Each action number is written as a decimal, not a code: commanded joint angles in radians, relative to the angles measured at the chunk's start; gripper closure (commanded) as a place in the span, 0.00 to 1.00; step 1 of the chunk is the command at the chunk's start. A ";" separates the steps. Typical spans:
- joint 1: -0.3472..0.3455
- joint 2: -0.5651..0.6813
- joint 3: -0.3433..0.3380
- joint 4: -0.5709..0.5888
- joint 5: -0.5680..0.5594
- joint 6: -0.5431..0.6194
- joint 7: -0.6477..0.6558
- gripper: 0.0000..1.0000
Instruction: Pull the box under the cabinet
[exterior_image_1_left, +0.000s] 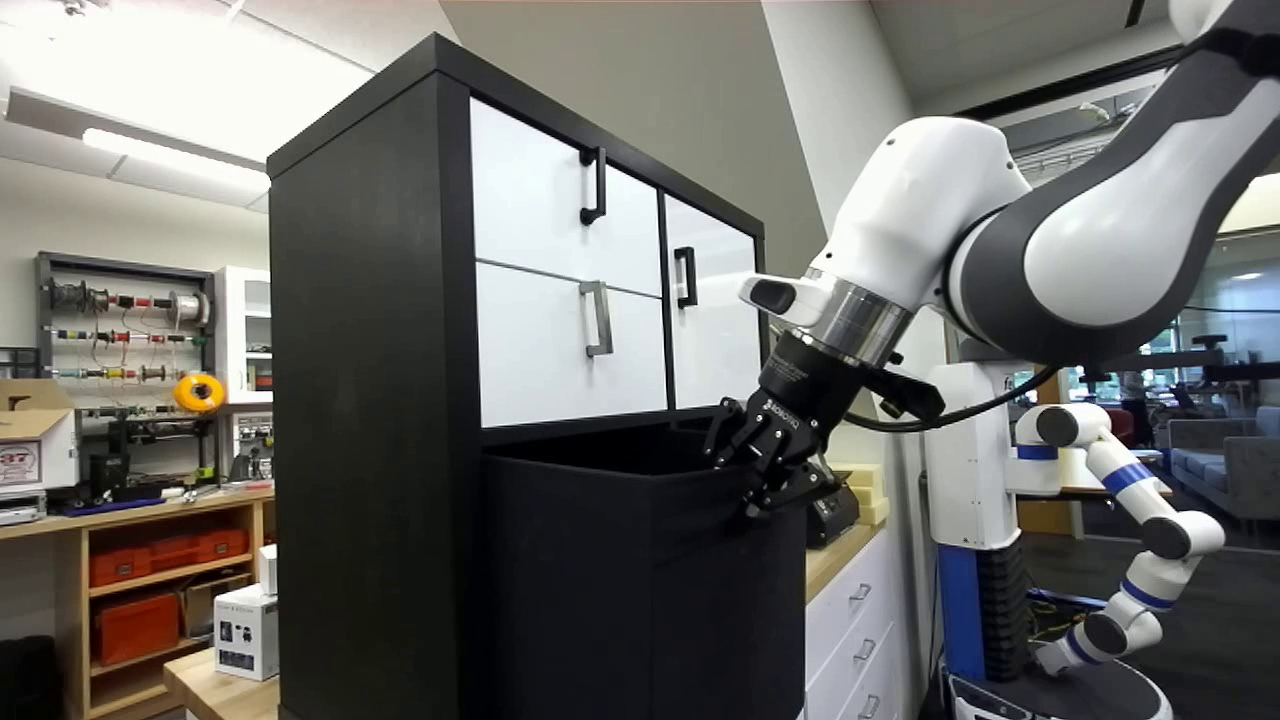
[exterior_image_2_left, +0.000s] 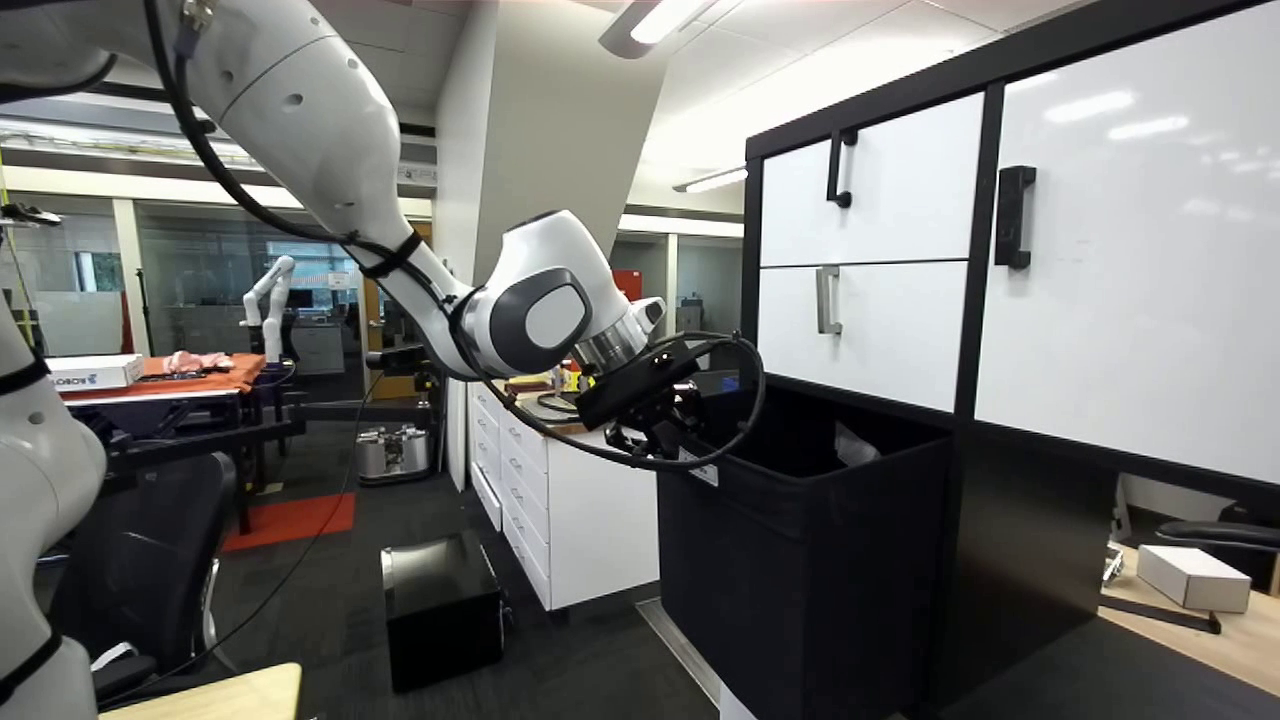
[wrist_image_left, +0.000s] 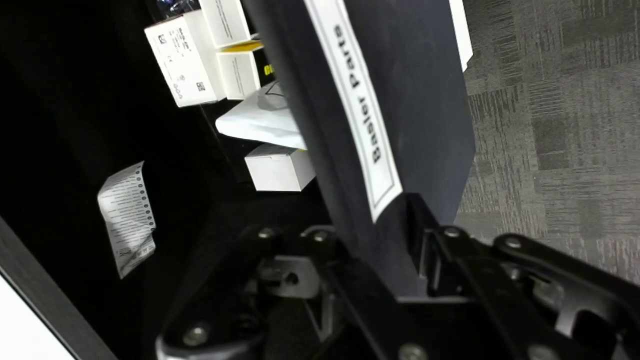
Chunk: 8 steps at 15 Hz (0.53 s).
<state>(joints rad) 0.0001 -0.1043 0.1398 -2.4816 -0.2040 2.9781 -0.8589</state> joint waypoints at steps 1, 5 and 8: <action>0.030 -0.073 -0.025 -0.039 -0.050 -0.036 0.060 0.50; 0.031 -0.063 -0.030 0.025 -0.103 -0.055 0.077 0.24; 0.021 -0.067 0.006 0.085 -0.050 -0.166 0.052 0.05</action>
<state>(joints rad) 0.0125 -0.1363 0.1342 -2.4427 -0.2679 2.9349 -0.8231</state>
